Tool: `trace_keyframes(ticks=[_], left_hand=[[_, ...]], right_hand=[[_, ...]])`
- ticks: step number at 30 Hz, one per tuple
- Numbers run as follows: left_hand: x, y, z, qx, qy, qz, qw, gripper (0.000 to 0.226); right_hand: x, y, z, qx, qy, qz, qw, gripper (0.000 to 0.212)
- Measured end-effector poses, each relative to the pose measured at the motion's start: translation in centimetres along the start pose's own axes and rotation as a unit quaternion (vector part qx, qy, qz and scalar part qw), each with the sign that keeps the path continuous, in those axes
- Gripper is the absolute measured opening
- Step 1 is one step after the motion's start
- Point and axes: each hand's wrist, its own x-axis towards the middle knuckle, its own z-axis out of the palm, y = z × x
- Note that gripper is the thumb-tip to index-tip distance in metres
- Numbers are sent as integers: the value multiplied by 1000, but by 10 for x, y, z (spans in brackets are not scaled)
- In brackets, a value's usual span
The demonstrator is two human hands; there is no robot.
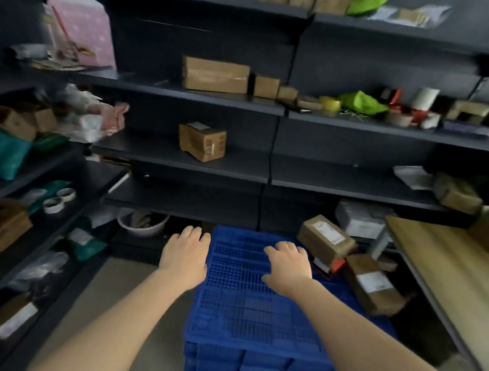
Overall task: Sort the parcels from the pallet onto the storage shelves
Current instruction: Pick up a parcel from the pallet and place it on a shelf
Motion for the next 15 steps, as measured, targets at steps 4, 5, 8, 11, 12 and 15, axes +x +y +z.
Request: trace_keyframes(ticks=[4,5,8,11,12,15], left_hand=[[52,74,9,-13,-10,46,999,65],[65,91,11,-16,-12,57,998,65],[106,137,18,-25,-27,88,995,65],[148,178,32,-34,-41,117,992,63],[162,189,37,-35,-48,125,990,64],[206,221,60,-44,-72,142,986,66]], right_hand=[[-2,86,13,13,-14,63,998,63],[-2,106,15,17,-18,80,996,62],[2,162,25,31,-38,131,990,59],[14,211,41,45,-55,176,982,60],[19,224,47,48,-60,188,979,62],[39,263,69,60,-78,217,971,61]])
